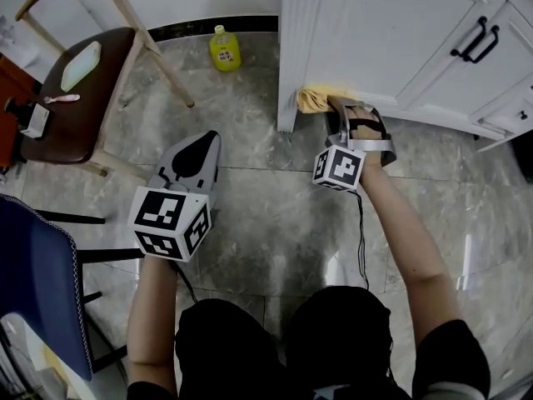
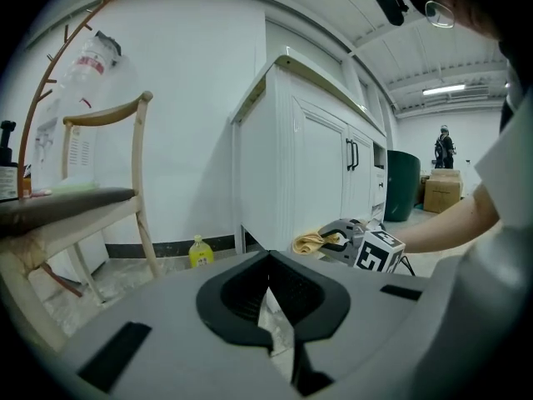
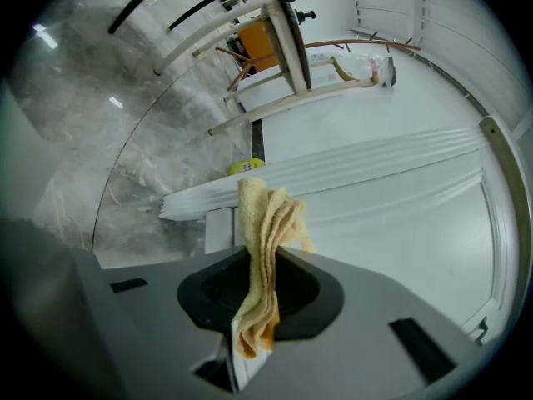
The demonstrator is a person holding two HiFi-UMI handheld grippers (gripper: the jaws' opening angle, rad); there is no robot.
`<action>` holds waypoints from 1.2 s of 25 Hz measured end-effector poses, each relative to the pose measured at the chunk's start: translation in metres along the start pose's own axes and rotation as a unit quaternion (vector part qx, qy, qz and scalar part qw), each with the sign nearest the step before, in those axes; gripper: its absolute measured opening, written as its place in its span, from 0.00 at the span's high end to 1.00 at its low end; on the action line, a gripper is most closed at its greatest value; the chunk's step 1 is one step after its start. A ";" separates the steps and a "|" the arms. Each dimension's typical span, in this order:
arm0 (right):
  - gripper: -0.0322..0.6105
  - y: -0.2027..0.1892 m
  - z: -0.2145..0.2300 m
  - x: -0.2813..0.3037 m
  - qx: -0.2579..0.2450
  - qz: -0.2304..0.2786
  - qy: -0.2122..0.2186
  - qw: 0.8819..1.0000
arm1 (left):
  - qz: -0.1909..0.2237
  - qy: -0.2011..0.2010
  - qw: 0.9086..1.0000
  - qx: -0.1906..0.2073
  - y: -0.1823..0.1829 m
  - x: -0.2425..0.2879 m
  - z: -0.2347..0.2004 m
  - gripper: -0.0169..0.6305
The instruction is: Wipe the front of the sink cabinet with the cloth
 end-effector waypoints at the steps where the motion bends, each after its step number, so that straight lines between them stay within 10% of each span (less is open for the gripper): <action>1: 0.85 -0.001 -0.004 0.001 -0.001 0.000 0.004 1.000 | -0.004 -0.001 1.000 0.002 -0.002 0.000 0.001 0.95; 7: 0.85 -0.004 0.024 -0.016 0.029 0.006 -0.028 0.999 | 0.007 -0.009 1.000 0.022 0.017 0.003 0.004 0.95; 21: 0.85 -0.008 0.291 -0.117 0.043 0.027 -0.217 0.975 | 0.105 -0.022 0.992 0.062 0.173 0.005 0.015 0.95; 30: 0.85 -0.011 0.360 -0.124 0.007 0.012 -0.286 0.958 | 0.130 -0.043 0.988 0.077 0.221 0.006 0.034 0.95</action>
Point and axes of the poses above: the fingertips, and each gripper's own axes: x forward along the fingers, z to its right, y out of its top, the point moved 3 cm from there along -x, backward along the fingers, and after that the axes turned 2 degrees about -y, right-handed, at the moved point
